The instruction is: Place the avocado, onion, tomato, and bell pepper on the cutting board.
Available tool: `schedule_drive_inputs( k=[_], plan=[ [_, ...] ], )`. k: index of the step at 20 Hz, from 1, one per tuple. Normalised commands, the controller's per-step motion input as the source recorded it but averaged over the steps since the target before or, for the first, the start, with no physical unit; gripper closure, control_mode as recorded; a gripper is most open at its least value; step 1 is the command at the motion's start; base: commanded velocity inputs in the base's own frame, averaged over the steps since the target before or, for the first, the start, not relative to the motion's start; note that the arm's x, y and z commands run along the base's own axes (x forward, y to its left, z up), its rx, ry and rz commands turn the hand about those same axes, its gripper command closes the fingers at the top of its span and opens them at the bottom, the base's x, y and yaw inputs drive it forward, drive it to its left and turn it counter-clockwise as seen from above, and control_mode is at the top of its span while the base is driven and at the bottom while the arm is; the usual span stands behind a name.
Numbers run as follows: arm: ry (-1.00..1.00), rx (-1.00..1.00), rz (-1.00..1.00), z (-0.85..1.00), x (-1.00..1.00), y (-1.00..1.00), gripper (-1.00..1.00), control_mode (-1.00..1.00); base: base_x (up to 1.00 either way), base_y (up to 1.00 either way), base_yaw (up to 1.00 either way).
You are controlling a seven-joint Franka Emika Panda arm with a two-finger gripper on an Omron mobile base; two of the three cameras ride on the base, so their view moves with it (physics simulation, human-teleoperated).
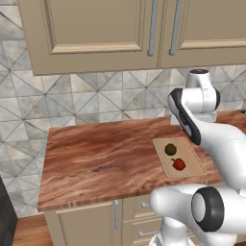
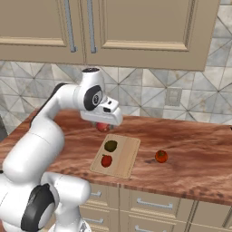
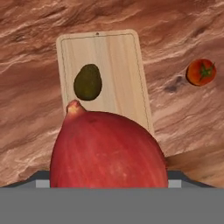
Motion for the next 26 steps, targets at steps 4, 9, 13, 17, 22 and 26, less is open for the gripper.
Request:
schedule_drive_inputs(
  k=[4, 9, 13, 17, 22, 26],
  plan=[
    [-0.03, 0.0, 0.09, -0.18, 0.06, -0.21, 1.0, -1.0, 0.0, 0.0, 0.0],
    [0.0, 0.01, 0.07, -0.05, 0.28, -0.17, 1.0, -1.0, 0.0, 0.0, 0.0],
    [0.0, 0.04, 0.08, -0.11, 0.42, -0.21, 1.0, -1.0, 0.0, 0.0, 0.0],
    [0.02, 0.05, 0.08, -0.32, 0.42, -0.21, 1.0, -1.0, 0.0, 0.0, 0.0],
    [0.01, 0.04, 0.07, -0.44, 0.29, -0.17, 1.0, -1.0, 0.0, 0.0, 0.0],
    [0.0, 0.0, 0.07, -0.31, 0.22, -0.26, 1.0, -1.0, 0.0, 0.0, 0.0]
  ],
)
